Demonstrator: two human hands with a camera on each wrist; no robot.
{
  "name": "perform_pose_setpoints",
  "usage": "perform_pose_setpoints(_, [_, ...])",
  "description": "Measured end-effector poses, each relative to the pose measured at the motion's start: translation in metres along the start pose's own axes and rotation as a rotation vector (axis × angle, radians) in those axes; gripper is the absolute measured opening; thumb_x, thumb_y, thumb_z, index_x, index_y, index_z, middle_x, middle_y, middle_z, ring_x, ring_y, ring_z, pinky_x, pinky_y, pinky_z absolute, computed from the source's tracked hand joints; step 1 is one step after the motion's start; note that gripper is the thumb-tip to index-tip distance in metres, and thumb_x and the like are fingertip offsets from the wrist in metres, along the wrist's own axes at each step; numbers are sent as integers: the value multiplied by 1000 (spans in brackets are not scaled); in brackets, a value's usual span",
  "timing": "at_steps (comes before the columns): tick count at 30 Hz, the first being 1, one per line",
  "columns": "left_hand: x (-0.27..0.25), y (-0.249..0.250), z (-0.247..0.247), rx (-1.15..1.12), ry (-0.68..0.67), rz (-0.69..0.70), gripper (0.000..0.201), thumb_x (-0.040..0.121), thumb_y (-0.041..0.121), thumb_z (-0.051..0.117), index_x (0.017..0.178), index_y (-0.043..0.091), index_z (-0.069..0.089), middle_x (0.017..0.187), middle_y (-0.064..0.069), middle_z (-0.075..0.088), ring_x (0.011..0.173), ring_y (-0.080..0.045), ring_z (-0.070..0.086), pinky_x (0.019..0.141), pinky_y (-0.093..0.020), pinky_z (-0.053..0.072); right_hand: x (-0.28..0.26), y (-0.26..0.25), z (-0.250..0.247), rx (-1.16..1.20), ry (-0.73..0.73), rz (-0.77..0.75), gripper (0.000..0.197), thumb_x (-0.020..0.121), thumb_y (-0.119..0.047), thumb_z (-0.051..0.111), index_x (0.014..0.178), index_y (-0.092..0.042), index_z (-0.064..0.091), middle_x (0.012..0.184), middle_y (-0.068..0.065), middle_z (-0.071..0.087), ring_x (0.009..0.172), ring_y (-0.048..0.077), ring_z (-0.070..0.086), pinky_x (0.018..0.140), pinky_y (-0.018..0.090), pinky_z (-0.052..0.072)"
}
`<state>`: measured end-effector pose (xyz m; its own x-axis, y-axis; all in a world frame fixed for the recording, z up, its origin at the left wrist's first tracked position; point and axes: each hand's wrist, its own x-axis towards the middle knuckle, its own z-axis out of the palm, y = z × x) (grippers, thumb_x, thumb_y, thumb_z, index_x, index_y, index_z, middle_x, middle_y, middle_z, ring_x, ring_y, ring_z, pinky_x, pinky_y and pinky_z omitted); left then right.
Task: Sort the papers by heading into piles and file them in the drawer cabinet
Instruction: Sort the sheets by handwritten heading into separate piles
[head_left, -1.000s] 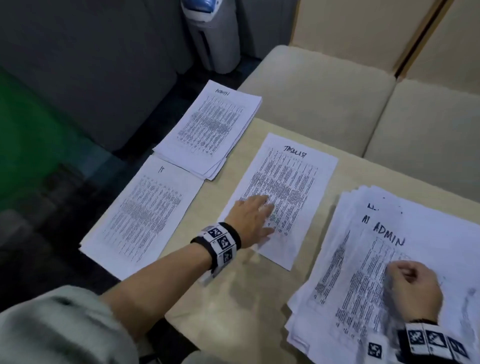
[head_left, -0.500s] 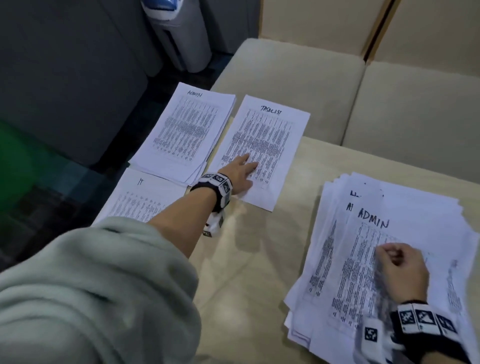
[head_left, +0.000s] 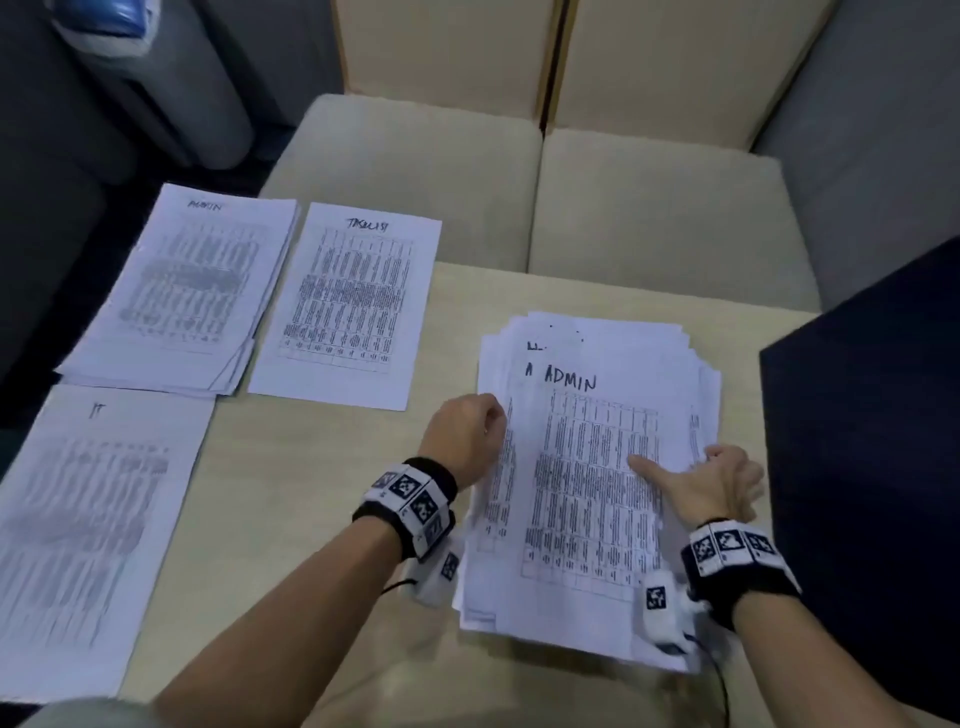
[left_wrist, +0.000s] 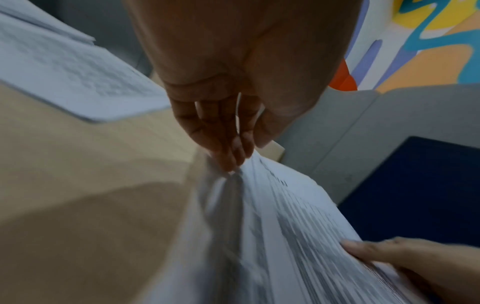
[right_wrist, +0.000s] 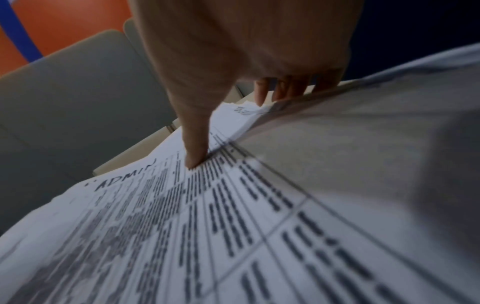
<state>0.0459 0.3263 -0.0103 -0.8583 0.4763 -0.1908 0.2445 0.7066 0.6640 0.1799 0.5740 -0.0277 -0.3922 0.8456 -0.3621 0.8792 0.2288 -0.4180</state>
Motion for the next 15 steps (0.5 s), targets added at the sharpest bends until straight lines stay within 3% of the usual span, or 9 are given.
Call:
perform_pose_setpoints(3, [-11, 15, 29, 37, -79, -88, 17, 93, 22, 55, 92, 9, 66, 87, -5, 68, 81, -24, 63, 73, -35, 52, 9, 15, -16, 192, -24, 56, 88, 59, -39, 94, 125, -6, 45, 124, 13, 51, 117, 34, 50, 94, 40, 43])
perform_pose_setpoints(6, [-14, 21, 46, 42, -73, -198, 19, 91, 22, 56, 97, 6, 65, 93, -9, 67, 88, -26, 62, 79, -37, 53, 17, 30, -31, 204, 137, -63, 31, 80, -19, 79, 104, -6, 64, 110, 14, 62, 103, 35, 61, 81, 30, 42])
perform_pose_setpoints(8, [-15, 27, 52, 31, -37, -274, 21, 90, 23, 56, 99, 5, 63, 96, -10, 66, 91, -28, 62, 82, -39, 53, 22, 39, -39, 278, 254, -137, 7, 86, -11, 69, 90, -7, 65, 98, 13, 62, 92, 34, 62, 77, 28, 42])
perform_pose_setpoints(10, [-17, 35, 58, 73, -20, -341, 33, 90, 30, 60, 109, 3, 57, 108, -11, 61, 100, -29, 60, 87, -38, 52, 20, 42, -49, 430, 235, -156, 8, 90, -9, 65, 96, -6, 62, 89, 8, 63, 88, 30, 62, 74, 28, 48])
perform_pose_setpoints(13, [-20, 55, 67, 160, -37, -494, 69, 86, 47, 68, 127, 0, 40, 125, -14, 44, 114, -28, 53, 90, -35, 48, 11, 45, -60, 739, 21, -138, 21, 94, -9, 64, 113, -11, 56, 90, -5, 66, 85, 12, 65, 67, 13, 50])
perform_pose_setpoints(15, [-18, 64, 73, 102, -27, -594, 74, 82, 42, 74, 129, 0, 35, 129, -15, 41, 115, -28, 54, 89, -34, 50, 9, 50, -58, 761, -197, -106, 28, 89, -7, 70, 114, -11, 58, 99, -1, 72, 88, 12, 69, 77, 25, 55])
